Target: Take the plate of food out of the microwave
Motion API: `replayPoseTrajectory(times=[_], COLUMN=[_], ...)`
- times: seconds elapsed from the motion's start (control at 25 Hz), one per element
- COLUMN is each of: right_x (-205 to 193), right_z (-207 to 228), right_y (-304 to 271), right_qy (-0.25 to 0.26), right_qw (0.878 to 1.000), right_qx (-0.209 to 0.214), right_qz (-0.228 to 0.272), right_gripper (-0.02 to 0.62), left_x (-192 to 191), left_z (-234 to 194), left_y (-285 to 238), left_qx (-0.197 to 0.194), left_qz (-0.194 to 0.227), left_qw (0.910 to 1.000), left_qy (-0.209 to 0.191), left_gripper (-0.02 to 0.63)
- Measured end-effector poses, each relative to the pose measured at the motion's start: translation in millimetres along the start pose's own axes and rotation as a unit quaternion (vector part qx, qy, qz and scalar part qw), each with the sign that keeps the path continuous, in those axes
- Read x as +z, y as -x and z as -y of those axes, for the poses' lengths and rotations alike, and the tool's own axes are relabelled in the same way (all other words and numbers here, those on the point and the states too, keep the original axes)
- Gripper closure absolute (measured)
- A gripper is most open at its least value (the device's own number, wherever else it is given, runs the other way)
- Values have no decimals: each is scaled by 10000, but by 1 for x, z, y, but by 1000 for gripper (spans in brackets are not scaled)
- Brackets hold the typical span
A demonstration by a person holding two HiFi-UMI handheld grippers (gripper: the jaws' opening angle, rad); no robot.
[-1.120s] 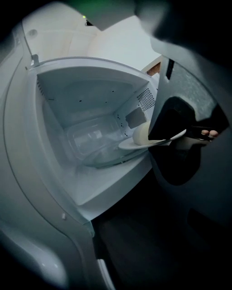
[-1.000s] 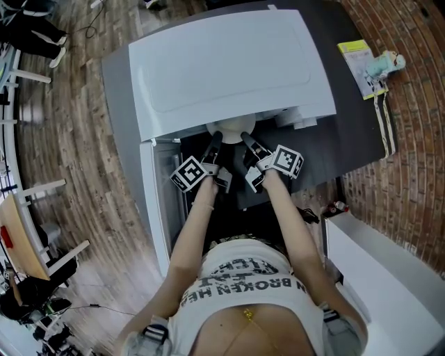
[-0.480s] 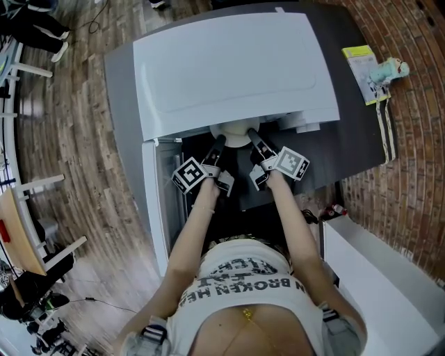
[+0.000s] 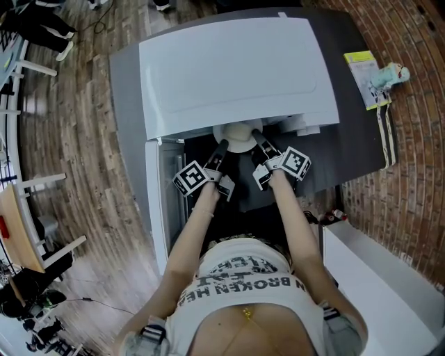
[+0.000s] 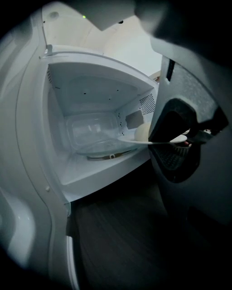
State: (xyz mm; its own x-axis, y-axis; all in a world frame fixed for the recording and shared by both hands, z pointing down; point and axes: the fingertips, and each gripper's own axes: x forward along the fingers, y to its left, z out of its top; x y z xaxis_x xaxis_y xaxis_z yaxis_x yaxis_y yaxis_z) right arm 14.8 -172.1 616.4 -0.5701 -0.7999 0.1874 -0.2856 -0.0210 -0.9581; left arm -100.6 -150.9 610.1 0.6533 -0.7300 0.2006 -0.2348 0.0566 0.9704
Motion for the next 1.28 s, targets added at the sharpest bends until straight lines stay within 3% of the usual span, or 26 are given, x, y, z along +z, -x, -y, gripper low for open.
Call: replayPoseTrajectory(times=[0.28, 0.48, 0.84, 1.04, 1.28], right_x=[0, -6, -4, -7, -7], right_z=[-15, -14, -23, -34, -39], right_y=[7, 23, 57, 72, 96], right_qy=[354, 202, 336, 467, 301], right_qw=[9993, 9997, 9994, 9984, 9980], right_qx=[82, -105, 45, 273, 104], right_qz=[-55, -71, 7, -174, -550], right_gripper=[578, 578, 578, 578, 578], left_x=[-6, -16, -45, -61, -84], left_z=[10, 13, 28, 34, 50], left_y=[7, 14, 24, 36, 48], left_qx=[-101, -173, -341, -315, -239], left_qz=[-20, -52, -93, 92, 398], left_qw=[9999, 9998, 9993, 9995, 9989], left_qy=[-38, -9, -107, -24, 109], left_gripper=[592, 592, 592, 592, 592])
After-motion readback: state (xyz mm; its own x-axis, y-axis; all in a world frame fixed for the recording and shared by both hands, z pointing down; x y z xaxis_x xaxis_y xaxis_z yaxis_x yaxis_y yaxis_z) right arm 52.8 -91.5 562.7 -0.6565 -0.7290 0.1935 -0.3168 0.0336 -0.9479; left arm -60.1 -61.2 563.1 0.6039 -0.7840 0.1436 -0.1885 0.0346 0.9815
